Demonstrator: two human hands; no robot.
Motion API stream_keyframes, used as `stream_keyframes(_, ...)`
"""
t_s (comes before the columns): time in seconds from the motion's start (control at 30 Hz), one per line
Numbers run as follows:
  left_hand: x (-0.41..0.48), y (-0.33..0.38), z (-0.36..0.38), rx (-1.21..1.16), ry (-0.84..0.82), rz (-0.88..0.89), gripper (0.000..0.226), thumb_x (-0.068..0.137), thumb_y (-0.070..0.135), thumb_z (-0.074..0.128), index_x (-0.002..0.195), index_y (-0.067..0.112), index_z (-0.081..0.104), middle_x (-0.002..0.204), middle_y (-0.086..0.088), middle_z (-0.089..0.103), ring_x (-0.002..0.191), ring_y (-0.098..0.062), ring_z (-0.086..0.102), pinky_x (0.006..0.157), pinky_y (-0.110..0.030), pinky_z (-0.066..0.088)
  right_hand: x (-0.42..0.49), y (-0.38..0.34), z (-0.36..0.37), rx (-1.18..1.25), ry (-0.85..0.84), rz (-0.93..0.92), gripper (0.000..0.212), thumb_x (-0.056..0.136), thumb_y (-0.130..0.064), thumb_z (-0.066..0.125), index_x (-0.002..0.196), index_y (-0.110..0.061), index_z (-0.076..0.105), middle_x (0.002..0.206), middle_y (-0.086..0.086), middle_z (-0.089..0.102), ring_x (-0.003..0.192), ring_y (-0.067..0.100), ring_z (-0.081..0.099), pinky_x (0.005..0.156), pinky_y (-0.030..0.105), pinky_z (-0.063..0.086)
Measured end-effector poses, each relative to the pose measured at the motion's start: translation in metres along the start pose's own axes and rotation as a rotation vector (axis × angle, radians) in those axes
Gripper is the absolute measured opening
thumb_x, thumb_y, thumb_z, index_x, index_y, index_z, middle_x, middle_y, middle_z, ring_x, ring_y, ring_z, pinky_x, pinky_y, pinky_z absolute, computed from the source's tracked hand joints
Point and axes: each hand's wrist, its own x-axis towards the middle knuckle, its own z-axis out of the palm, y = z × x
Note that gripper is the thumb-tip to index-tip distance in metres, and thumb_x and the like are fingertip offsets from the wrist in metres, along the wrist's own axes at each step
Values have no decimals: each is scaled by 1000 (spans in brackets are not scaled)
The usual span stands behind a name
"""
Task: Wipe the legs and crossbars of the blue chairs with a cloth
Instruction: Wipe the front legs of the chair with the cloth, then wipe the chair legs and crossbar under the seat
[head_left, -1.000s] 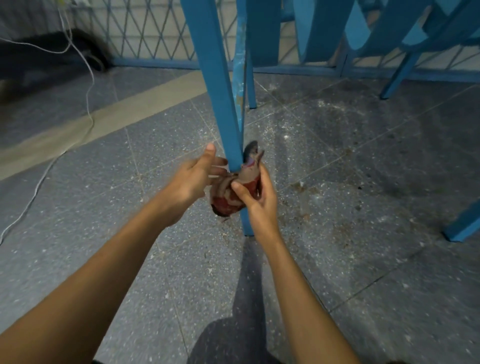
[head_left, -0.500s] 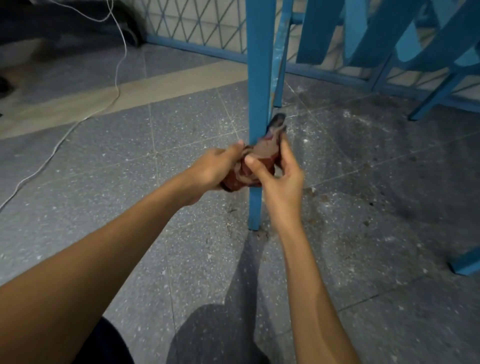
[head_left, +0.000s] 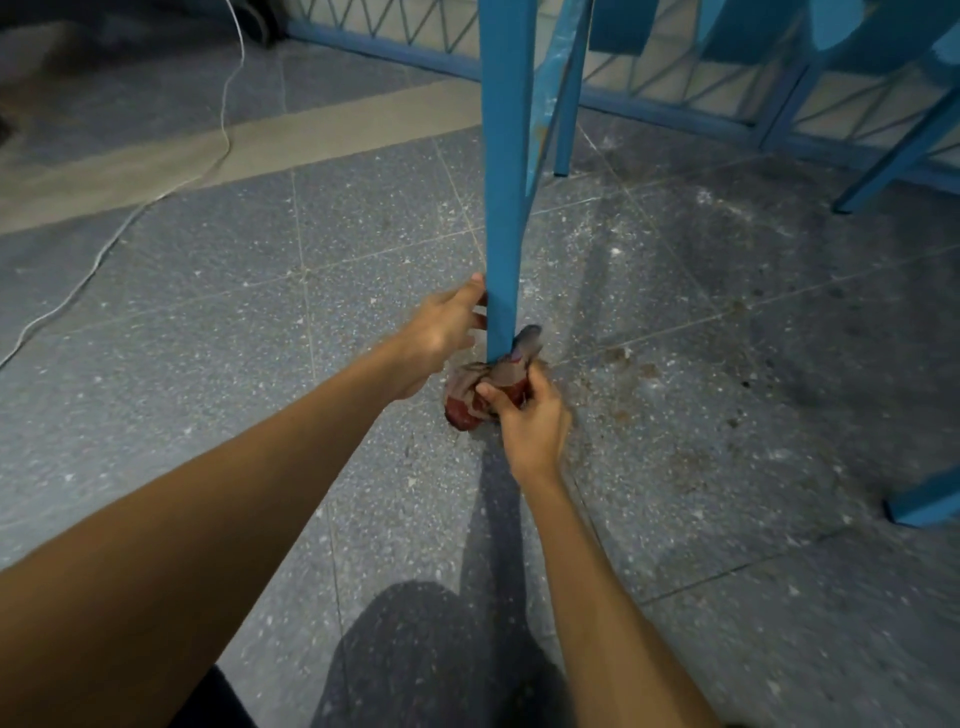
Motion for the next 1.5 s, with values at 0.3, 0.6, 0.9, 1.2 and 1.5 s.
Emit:
stream_keyframes(0.3, 10, -12, 3, -33, -12, 33, 46, 102, 41, 15, 128, 27, 50, 124, 5, 55, 111, -8, 40, 88, -35, 22, 8, -12, -8, -54, 23, 1, 48, 74, -18, 80, 119, -15, 62, 101, 1, 73, 91, 14, 68, 71, 10, 45)
stream_keyframes(0.6, 17, -29, 1, -95, 25, 98, 45, 102, 45, 16, 119, 27, 54, 120, 5, 57, 112, -11, 46, 93, -29, 26, -3, 14, 21, -279, -15, 106, 64, 77, -11, 77, 132, -1, 47, 120, 17, 61, 109, 29, 61, 90, 23, 45)
stream_keyframes(0.9, 5, -104, 25, -294, 180, -473, 36, 99, 37, 39, 104, 5, 55, 97, -15, 61, 82, -27, 60, 60, -34, 50, -11, 16, 6, -55, 277, 395, 44, 79, -13, 76, 117, 2, 59, 108, 18, 68, 99, 30, 65, 76, 25, 47)
stream_keyframes(1.2, 11, -95, 24, -679, -42, -598, 50, 95, 46, 41, 73, 6, 61, 50, -7, 64, 51, -19, 63, 57, -30, 51, -38, -8, -8, 190, -303, 141, 45, 79, 5, 66, 111, -27, 63, 100, -9, 70, 93, 5, 68, 85, 21, 54)
stream_keyframes(1.5, 49, -138, 22, -387, 447, -370, 45, 65, 0, 77, 102, 3, 52, 91, -14, 61, 70, -25, 66, 55, -37, 58, 28, -23, -47, 45, -103, 127, 43, 87, 8, 47, 95, -31, 64, 97, -5, 66, 97, 16, 63, 93, 41, 52)
